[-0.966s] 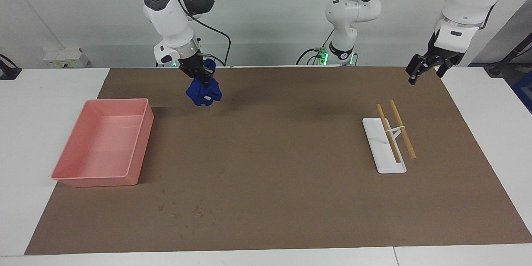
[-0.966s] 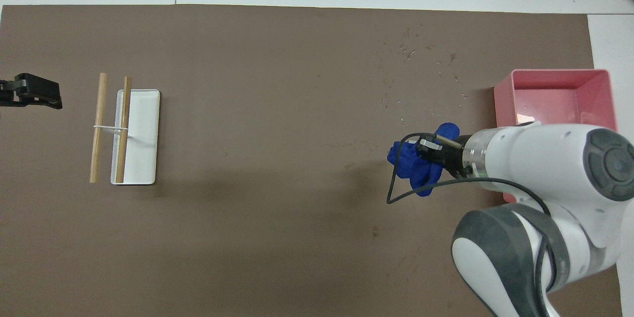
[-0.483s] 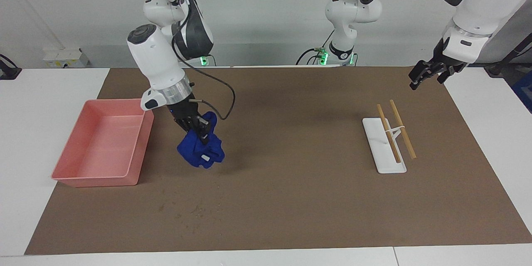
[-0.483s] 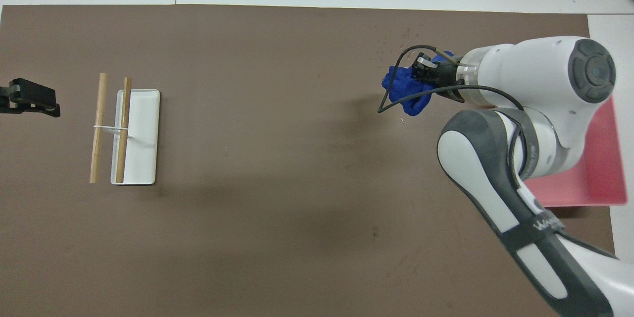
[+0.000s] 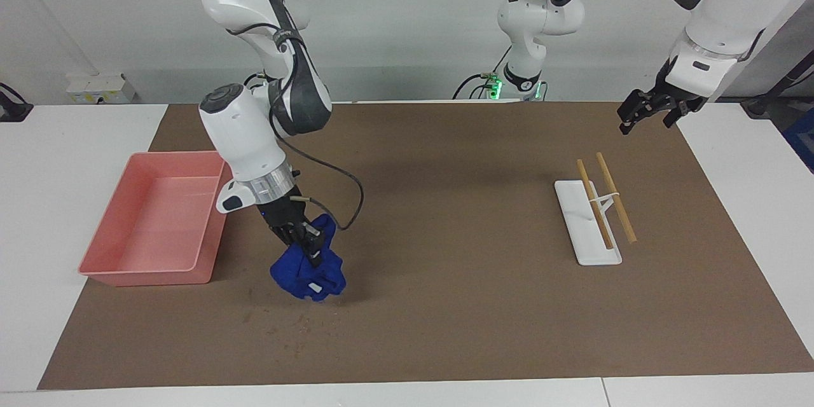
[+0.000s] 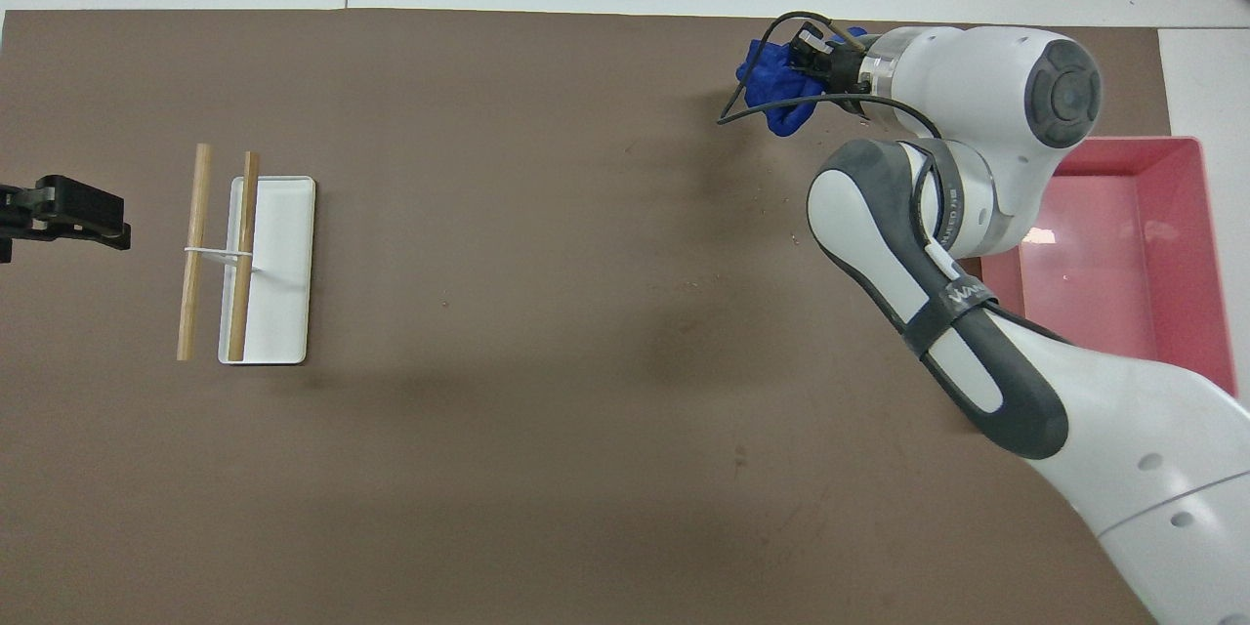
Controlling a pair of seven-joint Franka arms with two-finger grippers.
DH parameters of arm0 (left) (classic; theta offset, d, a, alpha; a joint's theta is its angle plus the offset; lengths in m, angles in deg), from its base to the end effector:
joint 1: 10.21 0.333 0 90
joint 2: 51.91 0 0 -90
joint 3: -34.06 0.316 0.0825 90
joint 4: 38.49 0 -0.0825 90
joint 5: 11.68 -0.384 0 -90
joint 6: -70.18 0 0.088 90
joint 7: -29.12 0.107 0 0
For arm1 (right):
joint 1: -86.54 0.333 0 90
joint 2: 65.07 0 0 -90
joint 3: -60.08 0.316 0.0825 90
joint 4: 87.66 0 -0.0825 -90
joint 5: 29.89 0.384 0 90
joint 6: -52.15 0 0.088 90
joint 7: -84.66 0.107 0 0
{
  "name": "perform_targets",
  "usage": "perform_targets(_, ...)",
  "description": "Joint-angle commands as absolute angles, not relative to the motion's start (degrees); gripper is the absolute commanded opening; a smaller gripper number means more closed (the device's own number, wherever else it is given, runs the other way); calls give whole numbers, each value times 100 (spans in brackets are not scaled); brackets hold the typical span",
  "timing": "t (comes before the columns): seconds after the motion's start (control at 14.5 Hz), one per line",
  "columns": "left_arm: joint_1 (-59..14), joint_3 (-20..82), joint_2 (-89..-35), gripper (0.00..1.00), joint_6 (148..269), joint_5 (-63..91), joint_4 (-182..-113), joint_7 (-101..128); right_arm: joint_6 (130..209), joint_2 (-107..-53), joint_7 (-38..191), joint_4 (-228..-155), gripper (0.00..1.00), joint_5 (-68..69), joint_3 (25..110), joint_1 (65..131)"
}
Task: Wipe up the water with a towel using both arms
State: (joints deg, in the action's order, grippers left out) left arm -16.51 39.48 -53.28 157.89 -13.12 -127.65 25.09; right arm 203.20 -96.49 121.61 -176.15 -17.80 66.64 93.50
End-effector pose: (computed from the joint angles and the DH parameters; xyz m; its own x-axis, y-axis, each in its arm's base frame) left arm 0.5573 -0.0064 0.6148 0.9973 0.0560 -0.0470 0.0546 -0.9980 -0.0308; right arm 0.7236 0.1521 0.3949 0.7612 -0.5991 0.2482 -0.4367 -0.7565 -0.4867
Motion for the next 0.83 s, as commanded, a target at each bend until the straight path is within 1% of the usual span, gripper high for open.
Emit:
perform_targets(0.0,-1601,3881,-5165,100,15719,-1274,-12928,2561,20718,-10207,12158,-17186,0,-1889,6737,9426)
perform_targets(0.14,-1575,3872,-4999,100,15519,-1265,-13015,2604,20823,-10172,12157,-17317,0,-1881,6737,9505)
perform_targets(0.28,-1575,3872,-4936,100,15578,-1265,-13148,2543,20798,-10024,12210,-17842,0,-1881,6720,9629)
perform_targets(0.41,-1566,3872,-4954,100,16033,-1204,-13157,2447,20684,-9673,12219,-18448,0,-1881,6702,9629)
perform_targets(0.55,-1575,3872,-4954,100,16316,-871,-13235,2193,20465,-9286,12219,-19046,0,-1881,6684,9550)
perform_targets(0.76,-1575,3732,-4936,100,16203,-870,-13262,2165,19754,-8794,12228,-19610,0,-1890,6658,9419)
